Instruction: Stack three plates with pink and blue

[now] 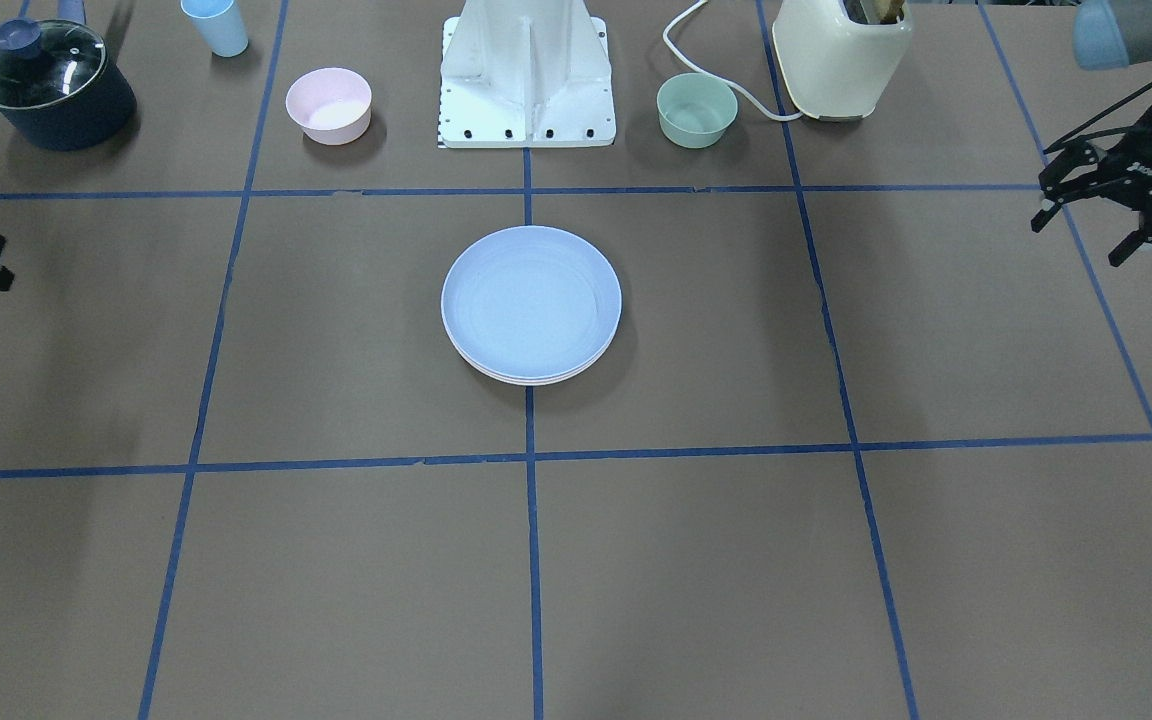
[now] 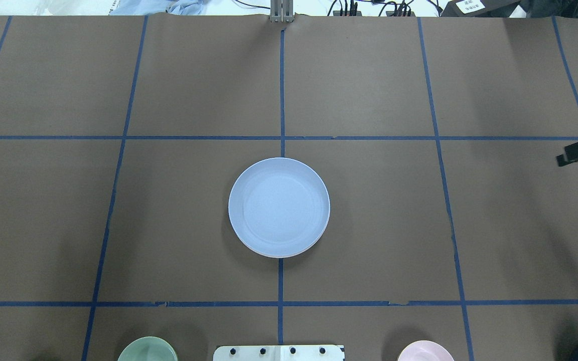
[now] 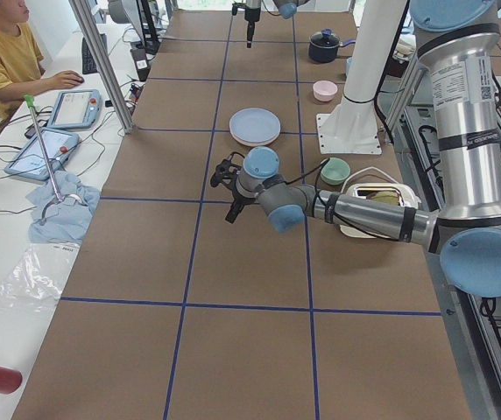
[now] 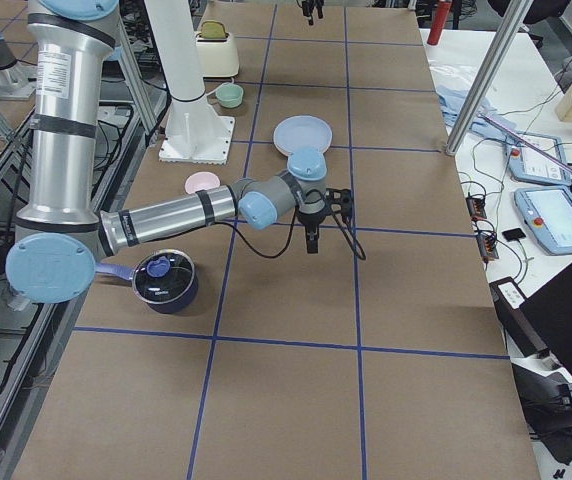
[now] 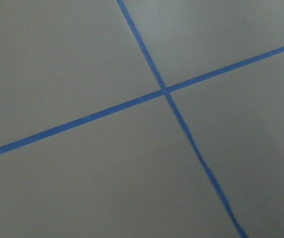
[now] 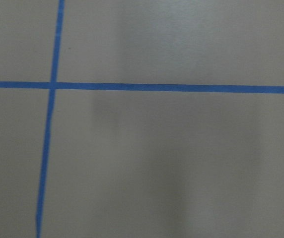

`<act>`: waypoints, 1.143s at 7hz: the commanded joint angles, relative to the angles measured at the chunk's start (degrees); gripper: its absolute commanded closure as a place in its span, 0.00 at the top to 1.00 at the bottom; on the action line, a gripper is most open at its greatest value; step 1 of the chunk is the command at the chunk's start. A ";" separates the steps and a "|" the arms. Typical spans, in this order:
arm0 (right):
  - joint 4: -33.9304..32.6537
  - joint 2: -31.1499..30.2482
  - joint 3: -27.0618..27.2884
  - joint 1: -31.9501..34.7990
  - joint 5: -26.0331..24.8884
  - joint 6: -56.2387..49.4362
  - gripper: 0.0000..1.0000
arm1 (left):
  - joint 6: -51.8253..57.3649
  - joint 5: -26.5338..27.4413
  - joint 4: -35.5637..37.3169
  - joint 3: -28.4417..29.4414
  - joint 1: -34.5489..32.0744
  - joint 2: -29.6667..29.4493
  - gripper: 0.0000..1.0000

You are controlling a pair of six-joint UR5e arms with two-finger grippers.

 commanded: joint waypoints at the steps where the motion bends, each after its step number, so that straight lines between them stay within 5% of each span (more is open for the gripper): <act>1: -2.95 -4.32 -4.17 11.30 1.97 -18.94 1.00 | 13.61 -7.22 0.34 7.16 -9.75 1.34 0.99; 3: -10.69 -4.77 -3.91 15.29 1.97 -28.47 1.00 | 14.64 -7.24 0.34 6.68 -11.71 1.60 0.99; 6: -10.89 -5.73 -4.18 17.05 3.98 -28.59 1.00 | 14.02 -6.98 1.12 5.71 -12.16 1.43 0.99; 8: -10.81 -5.22 -3.56 17.41 5.75 -27.63 1.00 | 14.11 -6.63 12.67 3.78 -14.60 -1.19 0.99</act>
